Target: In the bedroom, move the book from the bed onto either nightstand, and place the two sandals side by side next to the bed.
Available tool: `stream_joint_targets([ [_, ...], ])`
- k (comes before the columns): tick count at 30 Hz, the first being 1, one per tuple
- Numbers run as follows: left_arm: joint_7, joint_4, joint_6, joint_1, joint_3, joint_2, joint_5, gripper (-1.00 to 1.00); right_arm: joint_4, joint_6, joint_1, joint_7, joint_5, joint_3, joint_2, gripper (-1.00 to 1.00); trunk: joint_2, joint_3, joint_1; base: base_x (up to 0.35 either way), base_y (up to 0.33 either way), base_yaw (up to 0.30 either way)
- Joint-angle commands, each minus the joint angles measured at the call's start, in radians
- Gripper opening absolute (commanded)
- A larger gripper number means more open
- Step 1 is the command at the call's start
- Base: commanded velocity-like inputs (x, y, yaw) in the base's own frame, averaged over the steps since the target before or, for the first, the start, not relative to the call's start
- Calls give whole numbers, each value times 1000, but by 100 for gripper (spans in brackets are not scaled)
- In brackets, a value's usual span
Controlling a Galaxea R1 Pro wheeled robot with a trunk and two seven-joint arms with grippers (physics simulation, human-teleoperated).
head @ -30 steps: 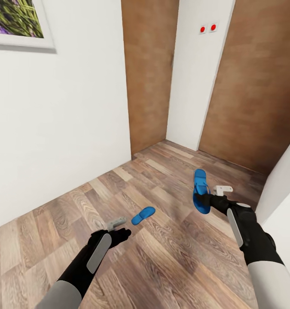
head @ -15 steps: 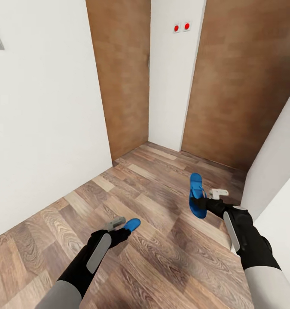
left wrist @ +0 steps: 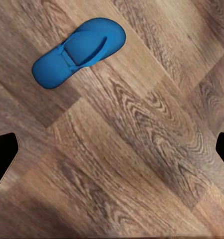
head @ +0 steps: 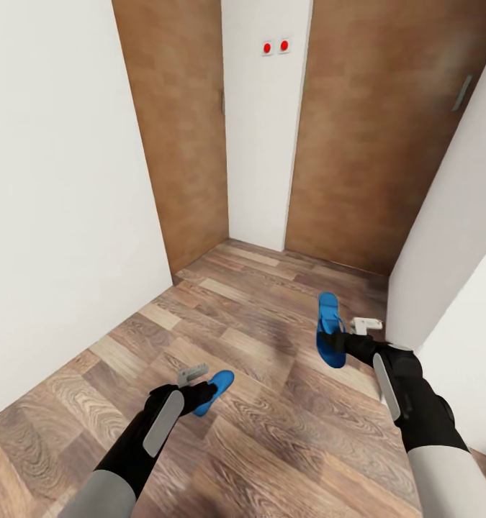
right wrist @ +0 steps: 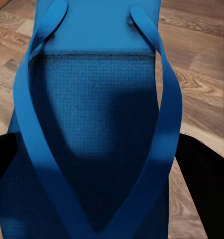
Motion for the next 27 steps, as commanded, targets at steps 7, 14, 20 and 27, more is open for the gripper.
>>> stream_joint_targets([
  [7,9,7,1,0,5,-1,10,100,-5,11,-2,-22,-13,0,0,-100,0,-1,0,-83,318,-268],
  [14,9,12,1,0,5,0,9,100,-5,12,-2,-23,-16,2,1,-100,0,-1,0,-13,305,-268],
  [20,9,12,1,0,5,0,9,100,-5,15,-2,-23,-14,2,9,-100,0,-1,0,205,239,-268],
  [27,9,15,1,0,5,1,9,100,-5,54,-2,-23,-7,1,28,-100,0,-1,0,279,205,-268],
])
